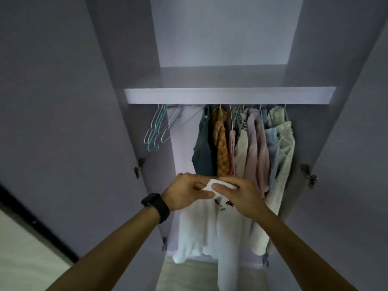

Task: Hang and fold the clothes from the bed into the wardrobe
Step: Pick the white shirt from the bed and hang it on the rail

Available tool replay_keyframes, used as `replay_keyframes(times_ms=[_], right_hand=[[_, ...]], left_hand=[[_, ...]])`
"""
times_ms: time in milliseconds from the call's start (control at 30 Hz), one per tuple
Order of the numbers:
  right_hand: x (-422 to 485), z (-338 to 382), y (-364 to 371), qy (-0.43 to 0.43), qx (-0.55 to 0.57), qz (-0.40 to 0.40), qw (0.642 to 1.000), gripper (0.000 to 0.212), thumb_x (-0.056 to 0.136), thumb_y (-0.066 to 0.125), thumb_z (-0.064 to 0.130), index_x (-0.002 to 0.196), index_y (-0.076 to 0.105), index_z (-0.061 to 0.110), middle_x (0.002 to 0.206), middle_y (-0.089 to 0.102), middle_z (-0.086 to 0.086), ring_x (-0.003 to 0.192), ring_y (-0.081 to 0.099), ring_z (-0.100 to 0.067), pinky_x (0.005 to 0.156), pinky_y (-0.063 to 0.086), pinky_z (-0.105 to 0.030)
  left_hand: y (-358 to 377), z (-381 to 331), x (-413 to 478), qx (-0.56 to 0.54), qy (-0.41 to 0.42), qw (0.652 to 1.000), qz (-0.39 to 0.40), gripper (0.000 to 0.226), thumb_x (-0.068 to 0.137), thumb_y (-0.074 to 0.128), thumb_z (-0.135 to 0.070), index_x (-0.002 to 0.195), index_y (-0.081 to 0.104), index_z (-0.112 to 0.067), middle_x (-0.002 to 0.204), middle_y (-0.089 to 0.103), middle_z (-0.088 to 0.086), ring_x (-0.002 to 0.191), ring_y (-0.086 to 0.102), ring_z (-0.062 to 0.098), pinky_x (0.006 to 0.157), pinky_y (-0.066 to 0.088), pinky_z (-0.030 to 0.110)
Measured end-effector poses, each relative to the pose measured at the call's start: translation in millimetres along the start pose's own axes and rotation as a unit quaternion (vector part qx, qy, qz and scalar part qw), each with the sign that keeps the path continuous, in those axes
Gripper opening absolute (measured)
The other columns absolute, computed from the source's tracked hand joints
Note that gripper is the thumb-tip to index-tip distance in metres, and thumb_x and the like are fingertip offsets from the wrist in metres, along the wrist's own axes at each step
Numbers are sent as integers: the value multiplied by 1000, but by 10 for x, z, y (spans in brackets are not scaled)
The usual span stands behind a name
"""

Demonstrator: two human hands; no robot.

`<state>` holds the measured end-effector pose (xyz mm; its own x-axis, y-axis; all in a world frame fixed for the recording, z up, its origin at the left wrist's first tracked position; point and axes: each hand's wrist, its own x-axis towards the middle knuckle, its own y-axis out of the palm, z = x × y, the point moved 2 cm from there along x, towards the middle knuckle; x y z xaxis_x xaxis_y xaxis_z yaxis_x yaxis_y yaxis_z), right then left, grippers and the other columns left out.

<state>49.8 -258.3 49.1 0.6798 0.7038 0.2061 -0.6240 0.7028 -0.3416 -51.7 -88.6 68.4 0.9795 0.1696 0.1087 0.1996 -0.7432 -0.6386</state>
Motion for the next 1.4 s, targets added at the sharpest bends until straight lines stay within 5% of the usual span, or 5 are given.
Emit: replay_keyframes(times_ms=[333,500,667,1067,1400], right_hand=[[726,226,617,-36,-5,25,999,12,91,73,25,89,76,35,91,75,10,87,70,-10,79,54,-28],[1195,190,925,-22,-25,16,999,8,91,71,32,94,72,39,97,73,19,92,67,3,80,49,-15],[1860,109,1053,42,-76,-3,996,15,94,65,41,108,64,34,105,65,19,100,64,-2,68,42,-4],[3686,-647,1976,103,-134,-78,982,88,90,55,67,149,26,9,146,48,-15,125,54,-37,95,48,-40],[4073,-923,2101,98,-110,-149,978,39,97,41,30,118,58,1,104,66,-17,72,60,-26,61,47,-31]], left_hand=[[-707,463,-205,227,-89,958,-147,34,93,58,-56,115,68,-32,121,54,-11,110,52,13,94,44,34],[-1161,652,-94,428,-49,883,-184,42,100,44,-53,133,59,-31,152,43,-5,149,22,24,120,4,46],[-1561,850,47,587,-94,794,-128,45,103,33,-53,141,50,-36,166,13,8,149,-22,36,101,-38,61],[-1902,1770,375,794,-153,567,-158,66,94,-3,-36,155,23,-33,154,-30,25,131,-37,59,88,-38,75],[-1888,2006,453,809,-118,535,-213,54,102,12,-50,153,27,-39,164,-12,21,143,-23,55,93,-35,73]])
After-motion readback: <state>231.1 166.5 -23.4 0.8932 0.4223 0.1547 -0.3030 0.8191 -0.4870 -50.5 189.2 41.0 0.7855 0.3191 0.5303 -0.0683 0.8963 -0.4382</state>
